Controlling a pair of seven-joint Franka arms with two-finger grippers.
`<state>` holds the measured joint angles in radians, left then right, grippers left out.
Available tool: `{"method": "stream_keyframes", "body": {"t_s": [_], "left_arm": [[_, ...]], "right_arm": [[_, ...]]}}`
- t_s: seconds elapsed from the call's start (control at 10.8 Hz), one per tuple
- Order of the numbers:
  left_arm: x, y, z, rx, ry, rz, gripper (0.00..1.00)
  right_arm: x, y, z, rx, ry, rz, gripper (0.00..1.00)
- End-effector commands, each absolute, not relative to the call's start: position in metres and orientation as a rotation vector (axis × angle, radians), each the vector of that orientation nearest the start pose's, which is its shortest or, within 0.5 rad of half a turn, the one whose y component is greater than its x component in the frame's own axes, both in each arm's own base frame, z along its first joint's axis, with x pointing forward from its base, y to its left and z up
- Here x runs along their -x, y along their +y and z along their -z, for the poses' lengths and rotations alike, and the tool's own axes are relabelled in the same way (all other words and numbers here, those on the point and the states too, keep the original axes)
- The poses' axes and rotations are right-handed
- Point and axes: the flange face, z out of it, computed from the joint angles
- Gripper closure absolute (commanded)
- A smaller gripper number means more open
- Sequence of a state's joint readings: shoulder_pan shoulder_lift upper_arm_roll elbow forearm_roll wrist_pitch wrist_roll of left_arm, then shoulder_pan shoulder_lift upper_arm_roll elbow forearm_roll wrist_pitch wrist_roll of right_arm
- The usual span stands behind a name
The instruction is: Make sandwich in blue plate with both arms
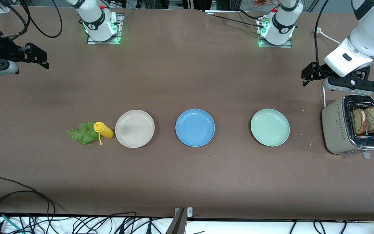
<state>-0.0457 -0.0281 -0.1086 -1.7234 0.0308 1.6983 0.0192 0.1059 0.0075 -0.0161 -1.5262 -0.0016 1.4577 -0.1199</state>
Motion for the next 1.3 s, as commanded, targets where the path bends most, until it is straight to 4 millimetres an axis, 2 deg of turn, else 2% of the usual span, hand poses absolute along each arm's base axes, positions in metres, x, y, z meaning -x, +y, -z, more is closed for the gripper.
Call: {"method": "stream_keyframes", "body": {"t_s": [0.0,1.21], "left_arm": [[-0.5493,-0.0823,-0.5826,3.103,0.293,-0.005,0.0],[-0.5494,-0.0814,-0.5826,3.103,0.29,-0.005,0.0]], "right_arm": [[-0.5445,0.038,-0.6354,3.108,-0.294,-0.131,0.0],[-0.5421,0.0455,-0.6395,3.08,-0.279,-0.118,0.0]]}}
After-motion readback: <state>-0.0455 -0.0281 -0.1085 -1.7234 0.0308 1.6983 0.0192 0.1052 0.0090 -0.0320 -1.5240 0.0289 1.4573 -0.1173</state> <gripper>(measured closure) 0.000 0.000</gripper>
